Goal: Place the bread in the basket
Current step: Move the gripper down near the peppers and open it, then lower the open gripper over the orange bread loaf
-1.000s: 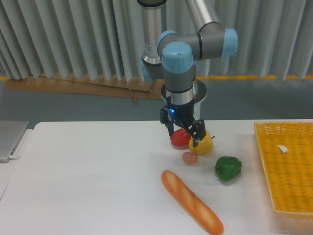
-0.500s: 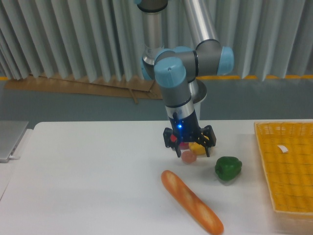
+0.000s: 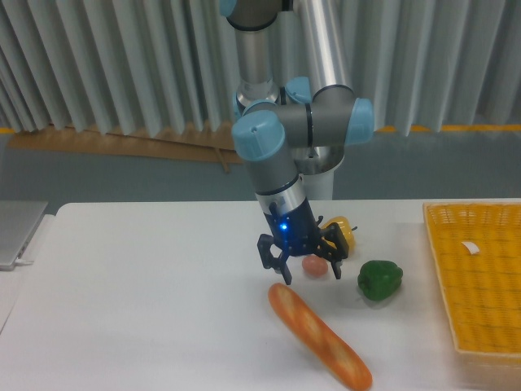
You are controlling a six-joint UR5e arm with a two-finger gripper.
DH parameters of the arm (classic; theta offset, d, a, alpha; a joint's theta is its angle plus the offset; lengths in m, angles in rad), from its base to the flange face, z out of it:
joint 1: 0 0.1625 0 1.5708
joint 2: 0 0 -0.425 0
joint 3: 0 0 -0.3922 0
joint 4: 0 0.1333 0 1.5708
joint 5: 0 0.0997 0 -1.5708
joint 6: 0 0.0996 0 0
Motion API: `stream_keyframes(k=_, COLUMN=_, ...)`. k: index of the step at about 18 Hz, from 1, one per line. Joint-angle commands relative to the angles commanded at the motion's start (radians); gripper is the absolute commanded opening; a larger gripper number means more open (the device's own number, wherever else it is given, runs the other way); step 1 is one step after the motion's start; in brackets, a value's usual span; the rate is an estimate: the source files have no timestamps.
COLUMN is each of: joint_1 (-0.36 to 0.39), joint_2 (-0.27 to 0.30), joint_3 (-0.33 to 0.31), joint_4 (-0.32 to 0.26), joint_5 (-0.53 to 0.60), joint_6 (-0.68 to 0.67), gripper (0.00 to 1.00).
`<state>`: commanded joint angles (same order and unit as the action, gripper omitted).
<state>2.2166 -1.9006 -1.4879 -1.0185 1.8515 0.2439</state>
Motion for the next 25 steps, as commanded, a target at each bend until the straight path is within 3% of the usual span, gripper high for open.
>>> stream_keyframes(k=3, joint_1=0.008, joint_2=-0.005, joint_3=-0.035, joint_4=-0.008, joint_5=0.006, joint_6=0.020, gripper=1.00)
stream_keyframes(k=5, joint_1=0.020, joint_2=-0.002, joint_3=-0.051, joint_4=-0.017, joint_5=-0.014, joint_6=0.153, gripper=1.00)
stream_keyframes(k=8, joint_1=0.064, joint_2=0.002, joint_3=-0.048, joint_4=-0.164, joint_5=-0.196, joint_6=0.176, gripper=1.00)
stream_keyframes(k=11, joint_1=0.077, joint_2=0.046, joint_3=-0.046, joint_4=-0.206, joint_5=-0.320, joint_6=0.068, gripper=1.00)
stream_keyframes(k=13, joint_1=0.075, joint_2=0.051, joint_3=-0.055, joint_4=-0.199, joint_5=-0.383, joint_6=-0.007, gripper=1.00)
stream_keyframes(k=17, joint_1=0.087, joint_2=0.049, joint_3=-0.054, joint_4=-0.164, joint_5=-0.394, joint_6=-0.142, gripper=1.00)
stream_keyframes(k=21, joint_1=0.138, joint_2=0.046, joint_3=-0.094, joint_4=-0.079, joint_5=-0.394, joint_6=-0.150, gripper=1.00)
stream_keyframes(k=25, joint_1=0.159, joint_2=0.026, joint_3=-0.086, joint_4=-0.063, joint_5=-0.380, joint_6=-0.143, gripper=1.00)
